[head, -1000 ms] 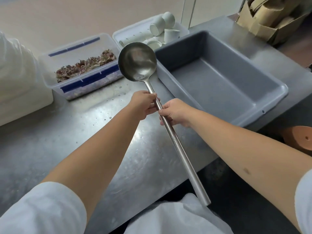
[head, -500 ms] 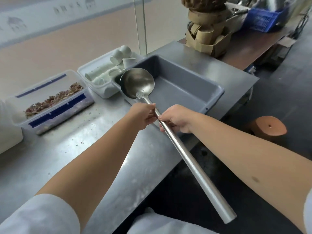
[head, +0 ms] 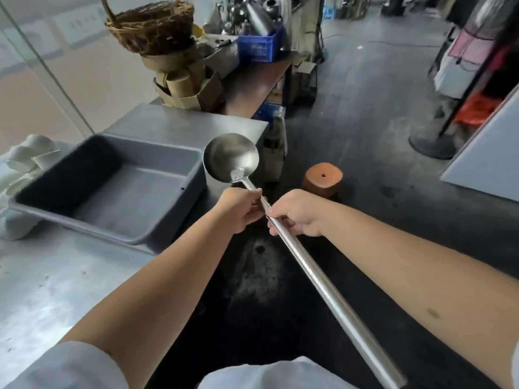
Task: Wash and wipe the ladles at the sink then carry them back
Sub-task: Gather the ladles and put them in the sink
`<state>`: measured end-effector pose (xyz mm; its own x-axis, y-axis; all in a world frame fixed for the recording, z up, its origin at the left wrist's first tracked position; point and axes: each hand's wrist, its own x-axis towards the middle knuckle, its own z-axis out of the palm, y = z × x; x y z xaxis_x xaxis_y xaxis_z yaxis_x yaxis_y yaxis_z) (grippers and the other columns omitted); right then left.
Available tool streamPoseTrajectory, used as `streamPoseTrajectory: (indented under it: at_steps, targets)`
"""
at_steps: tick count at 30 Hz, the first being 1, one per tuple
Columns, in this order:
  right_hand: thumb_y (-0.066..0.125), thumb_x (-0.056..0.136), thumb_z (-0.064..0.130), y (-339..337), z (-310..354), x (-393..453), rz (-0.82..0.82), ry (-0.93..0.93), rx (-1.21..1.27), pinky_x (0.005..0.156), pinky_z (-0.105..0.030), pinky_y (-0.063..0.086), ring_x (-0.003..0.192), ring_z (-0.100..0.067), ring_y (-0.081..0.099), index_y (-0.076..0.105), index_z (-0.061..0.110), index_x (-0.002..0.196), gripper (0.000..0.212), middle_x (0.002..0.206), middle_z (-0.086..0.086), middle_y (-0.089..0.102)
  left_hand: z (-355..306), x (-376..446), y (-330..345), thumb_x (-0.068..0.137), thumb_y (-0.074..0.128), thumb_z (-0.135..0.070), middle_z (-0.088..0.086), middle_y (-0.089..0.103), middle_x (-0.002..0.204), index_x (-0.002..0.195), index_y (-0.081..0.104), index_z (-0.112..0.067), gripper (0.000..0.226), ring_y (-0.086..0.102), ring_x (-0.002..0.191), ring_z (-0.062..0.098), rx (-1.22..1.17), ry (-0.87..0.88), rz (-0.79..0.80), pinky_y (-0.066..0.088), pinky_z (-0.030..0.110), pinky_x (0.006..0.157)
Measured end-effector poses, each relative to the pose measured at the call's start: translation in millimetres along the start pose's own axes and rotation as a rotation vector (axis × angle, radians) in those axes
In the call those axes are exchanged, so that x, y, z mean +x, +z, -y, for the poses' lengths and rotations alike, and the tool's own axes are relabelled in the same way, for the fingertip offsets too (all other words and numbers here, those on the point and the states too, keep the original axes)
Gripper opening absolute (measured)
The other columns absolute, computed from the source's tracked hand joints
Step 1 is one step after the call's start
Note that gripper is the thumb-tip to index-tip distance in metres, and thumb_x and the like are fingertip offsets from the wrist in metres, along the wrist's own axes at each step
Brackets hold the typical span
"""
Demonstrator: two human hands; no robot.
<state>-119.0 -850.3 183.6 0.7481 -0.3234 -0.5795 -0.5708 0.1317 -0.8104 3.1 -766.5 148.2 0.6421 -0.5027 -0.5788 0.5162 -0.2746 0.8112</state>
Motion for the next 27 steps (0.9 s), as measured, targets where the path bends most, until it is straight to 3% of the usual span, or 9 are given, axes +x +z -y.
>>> streamPoseTrajectory:
  at_steps: [4, 12, 16, 22, 27]
  targets:
    - [0.059, 0.096, 0.009, -78.5, -44.0, -41.7, -0.138, 0.041, 0.103, 0.048, -0.024, 0.054, 0.059, -0.019, 0.068, 0.062, -0.001, 0.097, 0.011, 0.08, -0.014, 0.066, 21.4, -3.0, 101.2, 0.094, 0.063, -0.016, 0.007, 0.068, 0.085, 0.094, 0.062, -0.006, 0.01, 0.067, 0.069, 0.017, 0.105, -0.027, 0.13, 0.056, 0.026, 0.052]
    - [0.058, 0.096, 0.009, -198.2, -138.0, -121.8, -0.401, 0.095, 0.332, 0.05, -0.024, 0.055, 0.06, -0.02, 0.068, 0.06, 0.002, 0.096, 0.008, 0.074, -0.011, 0.066, 73.3, -24.7, 280.3, 0.095, 0.062, -0.013, 0.009, 0.067, 0.088, 0.09, 0.06, -0.008, 0.007, 0.064, 0.073, 0.019, 0.318, -0.096, 0.423, 0.055, 0.027, 0.053]
    - [0.057, 0.096, 0.008, -242.0, -180.3, -152.1, -0.531, 0.118, 0.452, 0.046, -0.021, 0.051, 0.057, -0.019, 0.068, 0.06, 0.002, 0.094, 0.007, 0.071, -0.012, 0.067, 103.3, -27.6, 358.9, 0.095, 0.061, -0.012, 0.007, 0.064, 0.079, 0.087, 0.059, -0.007, 0.01, 0.061, 0.062, 0.016, 0.427, -0.156, 0.547, 0.051, 0.021, 0.043]
    - [0.058, 0.096, 0.007, -311.1, -241.7, -187.4, -0.728, 0.191, 0.632, 0.042, -0.018, 0.047, 0.054, -0.018, 0.068, 0.061, 0.001, 0.095, 0.006, 0.076, -0.013, 0.066, 151.3, -29.1, 478.5, 0.096, 0.06, -0.013, 0.008, 0.058, 0.073, 0.08, 0.058, -0.007, 0.017, 0.055, 0.057, 0.015, 0.655, -0.245, 0.767, 0.056, 0.025, 0.048]
    - [0.057, 0.095, 0.005, -359.0, -277.7, -209.1, -0.829, 0.218, 0.762, 0.052, -0.023, 0.053, 0.057, -0.019, 0.069, 0.061, 0.003, 0.087, 0.009, 0.075, -0.013, 0.066, 177.8, -35.9, 559.2, 0.097, 0.057, -0.011, 0.009, 0.057, 0.07, 0.078, 0.056, -0.005, 0.02, 0.057, 0.042, 0.012, 0.807, -0.283, 0.909, 0.054, 0.024, 0.04]
